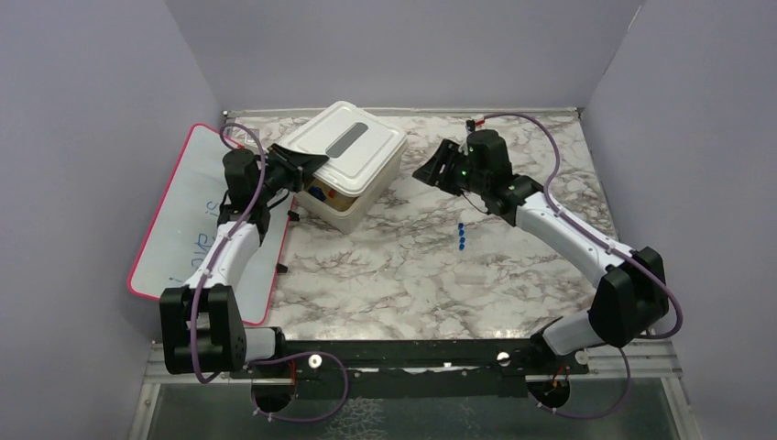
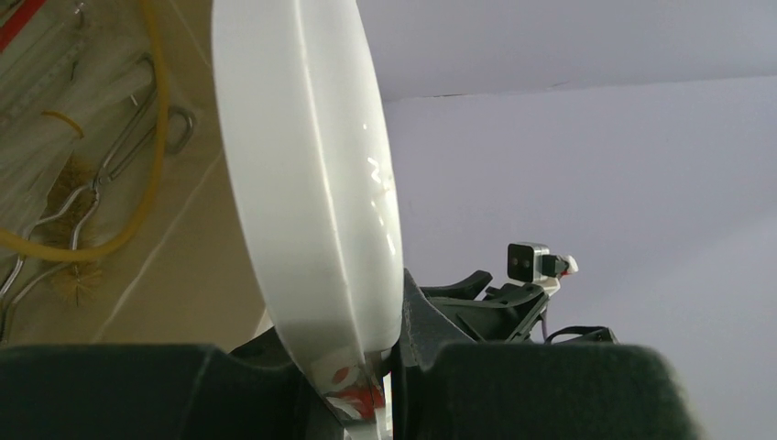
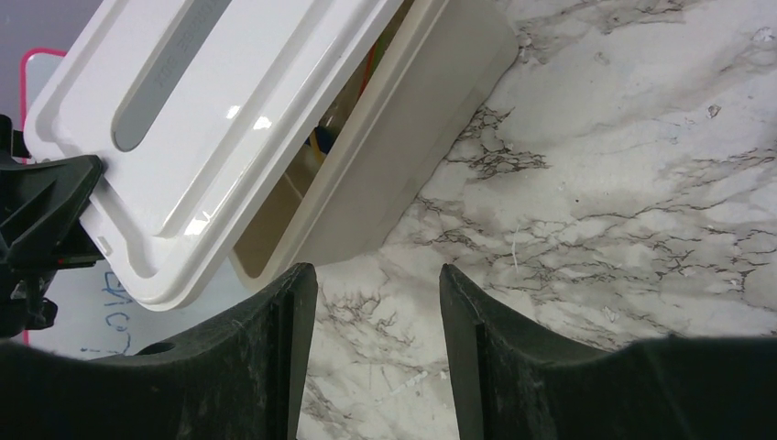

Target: Organize the chemistry lab equipment

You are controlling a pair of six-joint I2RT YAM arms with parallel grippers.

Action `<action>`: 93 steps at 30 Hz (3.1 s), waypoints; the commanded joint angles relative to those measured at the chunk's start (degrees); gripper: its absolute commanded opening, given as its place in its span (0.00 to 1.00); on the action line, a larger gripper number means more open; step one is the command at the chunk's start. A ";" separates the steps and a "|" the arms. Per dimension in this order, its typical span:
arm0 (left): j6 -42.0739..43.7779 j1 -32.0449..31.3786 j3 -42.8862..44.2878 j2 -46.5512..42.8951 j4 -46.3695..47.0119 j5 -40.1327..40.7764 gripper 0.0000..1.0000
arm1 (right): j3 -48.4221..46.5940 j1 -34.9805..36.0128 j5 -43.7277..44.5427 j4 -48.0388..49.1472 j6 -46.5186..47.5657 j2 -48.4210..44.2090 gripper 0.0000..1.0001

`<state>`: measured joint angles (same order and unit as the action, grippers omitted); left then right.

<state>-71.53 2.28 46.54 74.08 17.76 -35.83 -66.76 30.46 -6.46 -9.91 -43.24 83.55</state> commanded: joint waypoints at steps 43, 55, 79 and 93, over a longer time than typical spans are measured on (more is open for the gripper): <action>32.82 1.40 0.01 -13.97 -32.08 31.72 0.70 | -15.22 6.93 3.16 0.15 6.72 18.93 0.59; 36.10 1.41 3.02 -6.07 -26.95 25.95 0.91 | -16.98 7.19 -1.49 1.21 8.49 21.29 0.60; 38.74 1.41 -0.76 -5.98 -32.45 33.20 0.61 | -18.86 8.86 -1.43 -1.82 8.85 22.44 0.59; 50.79 1.34 13.27 -8.74 -39.78 23.50 0.74 | -18.55 8.90 12.60 -7.33 11.93 13.46 0.58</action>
<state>-26.92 3.38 55.33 68.49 -18.35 -6.70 -85.43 38.96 -1.74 -14.31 -33.61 104.31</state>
